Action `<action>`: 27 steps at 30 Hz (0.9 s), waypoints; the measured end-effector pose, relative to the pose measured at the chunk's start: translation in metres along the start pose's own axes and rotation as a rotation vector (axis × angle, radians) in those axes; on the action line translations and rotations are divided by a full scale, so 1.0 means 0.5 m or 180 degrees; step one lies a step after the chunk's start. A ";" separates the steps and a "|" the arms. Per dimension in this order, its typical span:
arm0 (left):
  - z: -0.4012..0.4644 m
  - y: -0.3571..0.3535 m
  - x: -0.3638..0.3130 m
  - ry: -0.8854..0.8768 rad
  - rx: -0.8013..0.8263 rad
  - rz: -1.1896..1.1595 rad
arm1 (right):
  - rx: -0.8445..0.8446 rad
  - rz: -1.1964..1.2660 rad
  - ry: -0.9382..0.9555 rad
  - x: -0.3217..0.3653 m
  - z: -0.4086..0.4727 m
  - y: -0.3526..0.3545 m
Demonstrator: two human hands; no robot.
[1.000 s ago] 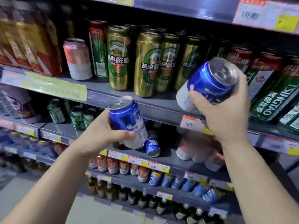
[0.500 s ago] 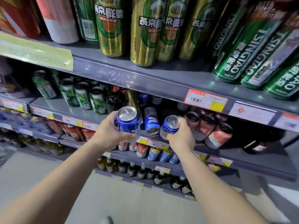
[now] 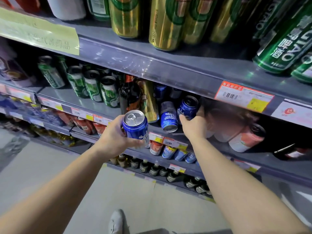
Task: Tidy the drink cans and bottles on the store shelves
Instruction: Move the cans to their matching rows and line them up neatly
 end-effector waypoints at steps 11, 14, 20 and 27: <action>0.001 -0.009 0.024 0.0112 -0.0023 0.0014 | 0.0200 -0.0165 -0.0256 -0.016 -0.087 -0.081; 0.008 -0.012 0.028 0.0085 -0.0065 0.0024 | -0.0017 0.0397 0.0058 -0.013 -0.100 -0.052; 0.019 -0.044 0.034 0.0030 -0.0059 -0.0041 | -0.0047 0.0276 0.0468 0.013 -0.079 -0.016; 0.007 -0.033 0.043 0.0122 -0.0053 -0.0059 | -0.0026 0.1126 0.0175 0.043 -0.061 -0.051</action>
Point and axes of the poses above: each hand's wrist, its own z-axis towards the middle knuckle, its own y-axis out of the back of the hand, x = y × z, the point moved 1 cm from there along z, towards the middle knuckle, and after that the axes turned 9 degrees about -y, right-handed, at the moved point
